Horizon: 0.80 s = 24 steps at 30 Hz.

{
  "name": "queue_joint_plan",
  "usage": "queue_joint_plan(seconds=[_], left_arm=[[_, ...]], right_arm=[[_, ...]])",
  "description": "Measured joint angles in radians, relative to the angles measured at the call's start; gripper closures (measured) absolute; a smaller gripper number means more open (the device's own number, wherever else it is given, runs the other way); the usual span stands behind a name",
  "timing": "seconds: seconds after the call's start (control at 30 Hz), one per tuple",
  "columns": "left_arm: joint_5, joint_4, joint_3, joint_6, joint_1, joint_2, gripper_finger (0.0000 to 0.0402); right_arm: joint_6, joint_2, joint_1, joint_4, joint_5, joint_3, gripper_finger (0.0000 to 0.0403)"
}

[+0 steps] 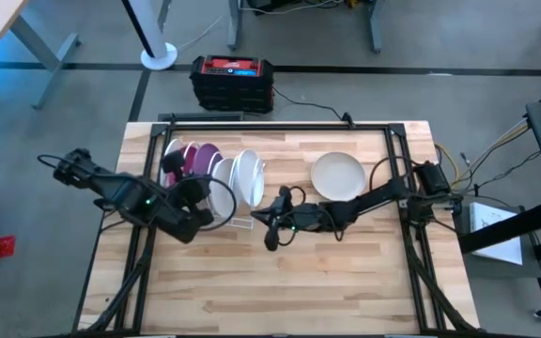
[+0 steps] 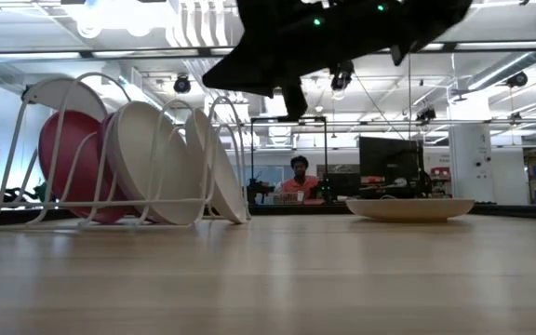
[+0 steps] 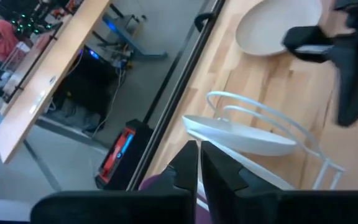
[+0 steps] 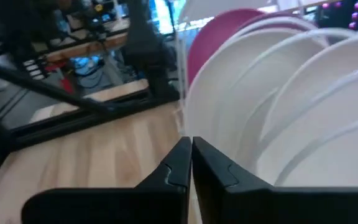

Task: Sort dishes
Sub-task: Adjust the white dish rack

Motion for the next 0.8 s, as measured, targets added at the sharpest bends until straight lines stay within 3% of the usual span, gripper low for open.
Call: queue_joint_plan(seconds=[0.8], left_arm=[[-0.043,0.004,-0.021,-0.064,-0.029,-0.008,0.04]], right_arm=[[0.013,0.056,-0.123,-0.047,0.012,0.034,0.0402]])
